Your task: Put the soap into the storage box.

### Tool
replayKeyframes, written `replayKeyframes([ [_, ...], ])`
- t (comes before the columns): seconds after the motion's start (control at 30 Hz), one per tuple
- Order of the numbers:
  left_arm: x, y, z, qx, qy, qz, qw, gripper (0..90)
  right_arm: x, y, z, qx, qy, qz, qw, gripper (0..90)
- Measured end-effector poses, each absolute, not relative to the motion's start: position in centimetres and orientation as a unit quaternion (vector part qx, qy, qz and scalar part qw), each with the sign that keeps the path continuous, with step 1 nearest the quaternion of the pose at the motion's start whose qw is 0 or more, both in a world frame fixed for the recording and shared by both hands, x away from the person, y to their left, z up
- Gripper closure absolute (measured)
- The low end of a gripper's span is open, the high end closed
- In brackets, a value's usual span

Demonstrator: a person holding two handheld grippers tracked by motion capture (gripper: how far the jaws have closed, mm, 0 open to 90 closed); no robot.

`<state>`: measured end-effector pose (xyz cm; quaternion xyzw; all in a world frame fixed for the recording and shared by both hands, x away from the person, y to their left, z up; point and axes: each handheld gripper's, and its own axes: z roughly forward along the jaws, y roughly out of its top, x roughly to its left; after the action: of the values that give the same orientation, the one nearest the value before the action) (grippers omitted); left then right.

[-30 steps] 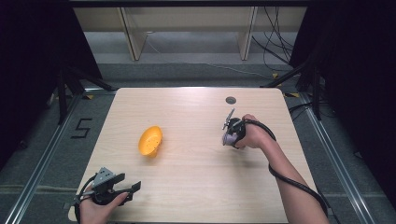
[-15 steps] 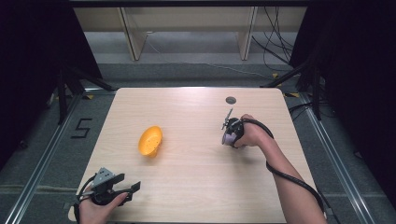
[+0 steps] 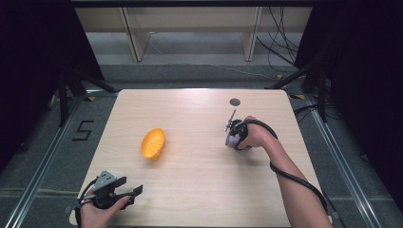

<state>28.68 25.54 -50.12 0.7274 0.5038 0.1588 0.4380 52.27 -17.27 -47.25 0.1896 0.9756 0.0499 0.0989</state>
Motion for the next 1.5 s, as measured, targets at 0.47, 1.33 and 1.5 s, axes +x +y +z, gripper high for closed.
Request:
replayKeyframes([
  [0.47, 28.6, 25.6, -50.0, 0.724, 0.505, 0.165, 0.439, 23.6, 52.6, -16.9, -47.5, 0.200, 0.974, 0.057, 0.088, 45.7],
  [1.33, 28.7, 25.6, -50.1, 0.726, 0.503, 0.163, 0.439, 24.2, 52.2, -17.1, -47.4, 0.199, 0.974, 0.056, 0.094, 49.7],
  [1.5, 28.7, 25.6, -50.0, 0.727, 0.503, 0.163, 0.438, 24.2, 51.9, -17.3, -47.5, 0.194, 0.973, 0.060, 0.112, 49.8],
])
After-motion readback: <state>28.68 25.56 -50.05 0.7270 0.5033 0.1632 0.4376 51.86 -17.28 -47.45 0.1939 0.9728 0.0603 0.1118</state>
